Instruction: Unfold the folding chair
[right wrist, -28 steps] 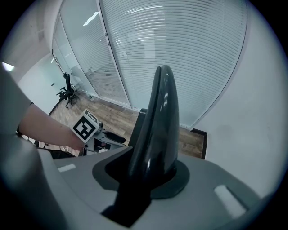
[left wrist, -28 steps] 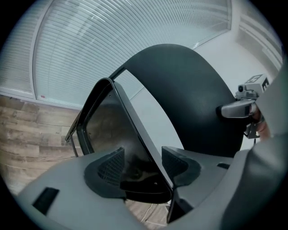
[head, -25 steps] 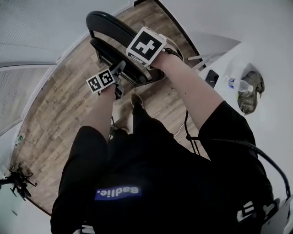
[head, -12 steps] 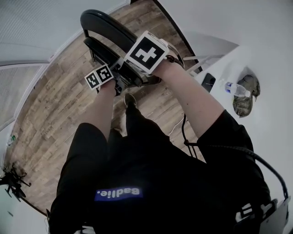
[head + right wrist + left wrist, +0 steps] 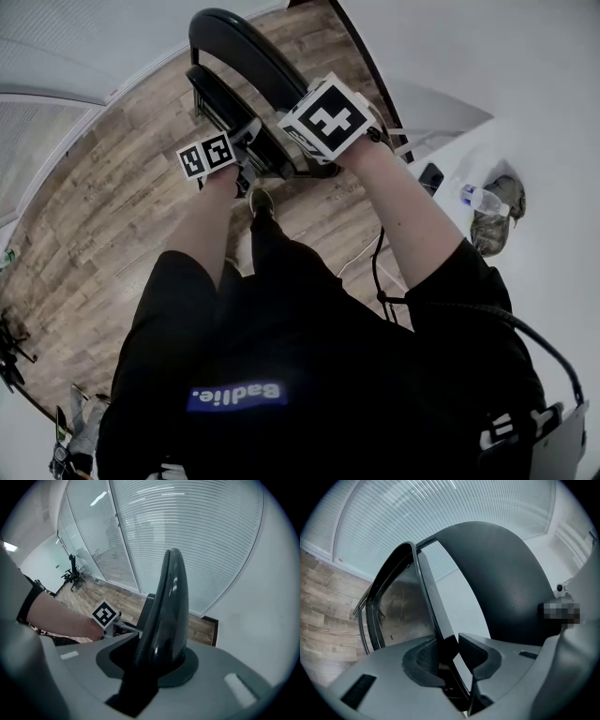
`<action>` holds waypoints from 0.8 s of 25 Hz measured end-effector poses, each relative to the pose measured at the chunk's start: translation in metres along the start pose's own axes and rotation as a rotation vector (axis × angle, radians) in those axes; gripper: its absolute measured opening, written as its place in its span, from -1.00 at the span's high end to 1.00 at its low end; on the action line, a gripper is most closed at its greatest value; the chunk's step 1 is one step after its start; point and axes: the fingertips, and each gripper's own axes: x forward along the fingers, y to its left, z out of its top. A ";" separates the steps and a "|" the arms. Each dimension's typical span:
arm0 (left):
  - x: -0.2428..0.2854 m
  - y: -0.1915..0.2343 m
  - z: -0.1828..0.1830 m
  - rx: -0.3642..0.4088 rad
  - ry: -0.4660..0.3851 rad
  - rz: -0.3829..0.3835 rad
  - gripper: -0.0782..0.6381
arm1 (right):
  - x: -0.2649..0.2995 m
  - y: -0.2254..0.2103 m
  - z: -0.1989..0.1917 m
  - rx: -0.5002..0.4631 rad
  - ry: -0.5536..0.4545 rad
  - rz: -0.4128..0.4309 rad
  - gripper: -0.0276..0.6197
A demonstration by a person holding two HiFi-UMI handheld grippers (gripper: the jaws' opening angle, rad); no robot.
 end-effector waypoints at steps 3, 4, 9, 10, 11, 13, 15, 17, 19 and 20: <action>-0.010 0.003 0.001 0.000 -0.004 -0.022 0.49 | 0.001 0.005 0.004 0.005 -0.001 -0.001 0.58; -0.014 0.004 0.002 -0.007 -0.009 -0.030 0.50 | 0.001 0.007 0.006 0.008 -0.001 -0.002 0.58; -0.037 0.012 -0.001 -0.042 -0.041 -0.058 0.51 | 0.002 0.013 0.009 0.015 -0.001 0.006 0.59; -0.042 0.014 -0.001 -0.045 -0.044 -0.064 0.51 | 0.003 0.015 0.010 0.016 -0.001 0.008 0.59; -0.047 0.016 -0.002 -0.049 -0.046 -0.070 0.51 | 0.004 0.016 0.010 0.017 -0.001 0.011 0.59; -0.058 0.022 -0.004 -0.061 -0.052 -0.082 0.51 | 0.006 0.020 0.011 0.019 -0.003 0.020 0.59; -0.072 0.030 -0.007 -0.079 -0.059 -0.097 0.51 | 0.008 0.021 0.010 0.021 -0.004 0.028 0.59; -0.087 0.039 -0.011 -0.100 -0.064 -0.113 0.51 | 0.011 0.023 0.010 0.027 -0.005 0.038 0.59; -0.104 0.048 -0.014 -0.122 -0.065 -0.127 0.51 | 0.013 0.026 0.011 0.033 -0.006 0.054 0.60; -0.112 0.054 -0.016 -0.132 -0.064 -0.134 0.50 | 0.015 0.027 0.012 0.036 -0.005 0.061 0.60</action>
